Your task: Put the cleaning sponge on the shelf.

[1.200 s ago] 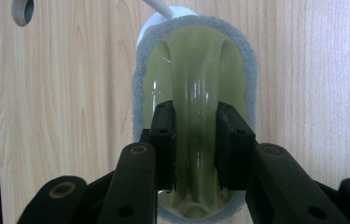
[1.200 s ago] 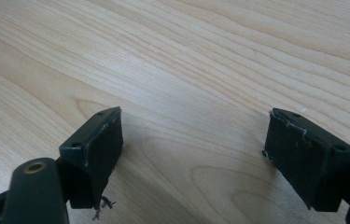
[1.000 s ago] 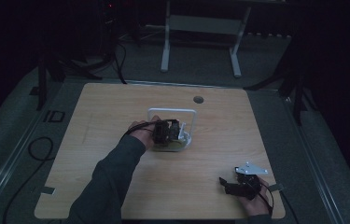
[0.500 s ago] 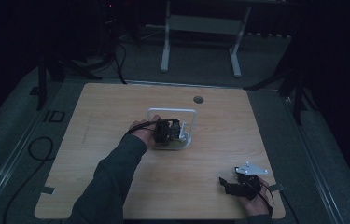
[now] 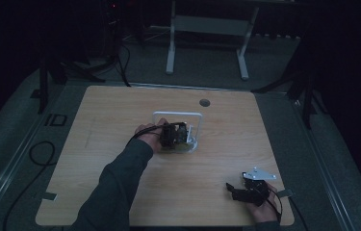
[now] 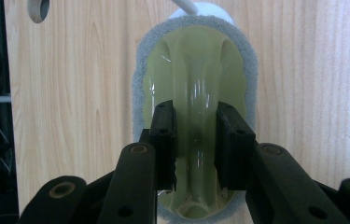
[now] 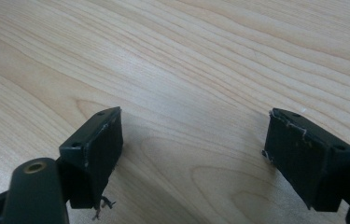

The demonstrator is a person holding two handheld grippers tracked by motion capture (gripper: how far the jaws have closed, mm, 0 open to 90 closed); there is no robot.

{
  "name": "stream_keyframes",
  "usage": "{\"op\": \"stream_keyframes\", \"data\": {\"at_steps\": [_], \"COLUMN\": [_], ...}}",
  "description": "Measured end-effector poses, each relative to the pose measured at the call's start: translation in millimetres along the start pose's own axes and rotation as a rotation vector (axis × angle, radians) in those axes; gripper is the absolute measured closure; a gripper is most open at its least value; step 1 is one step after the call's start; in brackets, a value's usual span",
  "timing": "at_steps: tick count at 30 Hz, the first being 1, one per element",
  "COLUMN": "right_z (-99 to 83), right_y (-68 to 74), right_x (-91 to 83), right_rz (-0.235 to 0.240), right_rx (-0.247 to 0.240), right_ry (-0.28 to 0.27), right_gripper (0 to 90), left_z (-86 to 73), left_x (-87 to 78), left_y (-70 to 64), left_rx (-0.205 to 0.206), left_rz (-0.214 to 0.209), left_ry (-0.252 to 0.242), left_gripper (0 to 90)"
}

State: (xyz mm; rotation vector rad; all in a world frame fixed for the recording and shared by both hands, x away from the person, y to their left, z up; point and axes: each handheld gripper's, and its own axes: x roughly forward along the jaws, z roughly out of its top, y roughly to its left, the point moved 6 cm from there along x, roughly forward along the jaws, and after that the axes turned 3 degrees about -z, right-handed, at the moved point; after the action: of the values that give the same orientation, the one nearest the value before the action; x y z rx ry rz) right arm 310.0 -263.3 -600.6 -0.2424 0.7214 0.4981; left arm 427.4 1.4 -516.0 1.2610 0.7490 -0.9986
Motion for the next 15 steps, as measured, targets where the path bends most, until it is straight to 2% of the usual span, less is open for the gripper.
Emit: {"op": "stream_keyframes", "data": {"at_steps": [15], "right_z": [0.0], "right_y": [0.0], "right_x": [0.0], "right_rz": [0.0], "right_rx": [0.0], "right_ry": [0.0], "right_gripper": [18.7], "left_z": [1.1], "left_x": [4.0], "left_y": [1.5], "left_rx": [0.01], "left_rz": [0.027], "left_ry": [0.01], "left_gripper": [71.0]}}
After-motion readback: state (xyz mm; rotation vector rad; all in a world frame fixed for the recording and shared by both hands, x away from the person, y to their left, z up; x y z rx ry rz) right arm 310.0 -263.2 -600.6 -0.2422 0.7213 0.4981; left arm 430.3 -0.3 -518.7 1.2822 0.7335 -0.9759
